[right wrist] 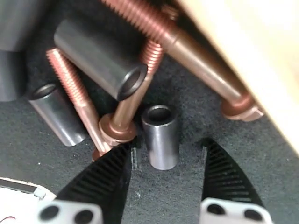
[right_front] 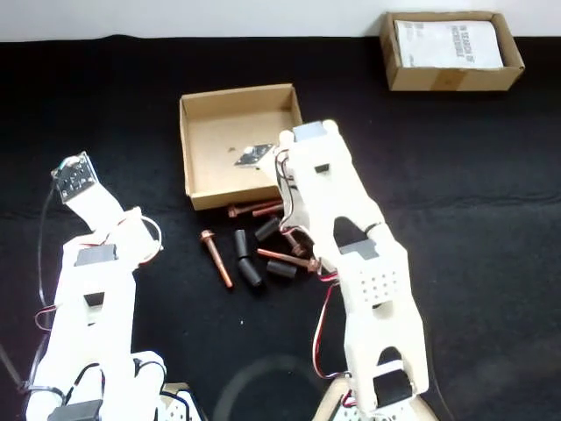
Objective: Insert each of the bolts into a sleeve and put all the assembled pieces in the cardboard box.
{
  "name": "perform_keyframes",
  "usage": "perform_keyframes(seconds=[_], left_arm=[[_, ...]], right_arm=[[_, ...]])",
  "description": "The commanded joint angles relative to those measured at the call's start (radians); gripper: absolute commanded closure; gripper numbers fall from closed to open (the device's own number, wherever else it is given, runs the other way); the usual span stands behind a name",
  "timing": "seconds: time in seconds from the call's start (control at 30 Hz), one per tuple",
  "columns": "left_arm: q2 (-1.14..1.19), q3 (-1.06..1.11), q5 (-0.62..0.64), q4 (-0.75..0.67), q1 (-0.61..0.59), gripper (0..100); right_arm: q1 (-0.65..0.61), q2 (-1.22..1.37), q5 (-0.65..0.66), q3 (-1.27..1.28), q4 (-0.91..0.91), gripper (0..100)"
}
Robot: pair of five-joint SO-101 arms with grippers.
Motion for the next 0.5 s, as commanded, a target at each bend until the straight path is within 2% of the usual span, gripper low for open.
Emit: perform_keyframes(seconds=[0.0,0.17,0.33,0.47], left_arm=[[-0.001,-0.005,0.002,-0.015,-0.010,99],[-0.001,-0.004,0.002,-0.017,-0.010,99],[-0.001,-0.004,0.002,-0.021,-0.012,99],[-0.001,-0.002,0.002,-0.018,-0.012,99]], right_arm=[[-0.050,0.016,-0.015,-0.018,-0.031,81.1],[-0.050,0.031,-0.011,-0.018,-0.067,82.0],[-0.059,0.033,-0.014,-0.013,-0.125,89.6],[-0.062,0.033,-0.014,-0.010,-0.163,89.6]])
